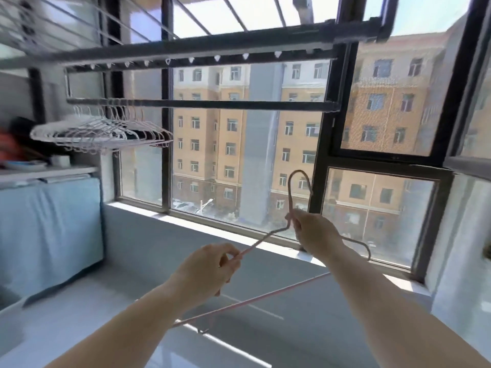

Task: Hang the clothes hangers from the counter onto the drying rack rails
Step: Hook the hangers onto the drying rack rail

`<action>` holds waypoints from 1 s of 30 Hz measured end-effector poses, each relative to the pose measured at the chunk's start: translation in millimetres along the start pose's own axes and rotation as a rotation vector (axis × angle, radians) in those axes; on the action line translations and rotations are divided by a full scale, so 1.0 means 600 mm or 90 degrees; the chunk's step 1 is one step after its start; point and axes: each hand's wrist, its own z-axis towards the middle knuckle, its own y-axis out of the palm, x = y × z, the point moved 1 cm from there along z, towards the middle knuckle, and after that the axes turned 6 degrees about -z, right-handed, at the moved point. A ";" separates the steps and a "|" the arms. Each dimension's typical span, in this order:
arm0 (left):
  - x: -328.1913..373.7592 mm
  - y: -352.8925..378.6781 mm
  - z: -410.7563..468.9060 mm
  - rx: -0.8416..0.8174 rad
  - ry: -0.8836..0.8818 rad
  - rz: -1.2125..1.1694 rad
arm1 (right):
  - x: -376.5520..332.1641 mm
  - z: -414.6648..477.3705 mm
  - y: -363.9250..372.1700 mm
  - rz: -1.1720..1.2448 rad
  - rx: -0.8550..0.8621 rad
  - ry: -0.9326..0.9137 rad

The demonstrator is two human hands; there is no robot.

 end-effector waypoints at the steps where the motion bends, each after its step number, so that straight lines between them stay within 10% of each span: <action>1: -0.015 -0.014 0.003 0.017 -0.010 -0.005 | -0.024 0.017 0.010 0.003 -0.006 -0.016; 30: -0.462 -0.434 0.385 0.297 -0.196 -0.123 | -0.431 0.635 0.224 0.075 0.016 -0.220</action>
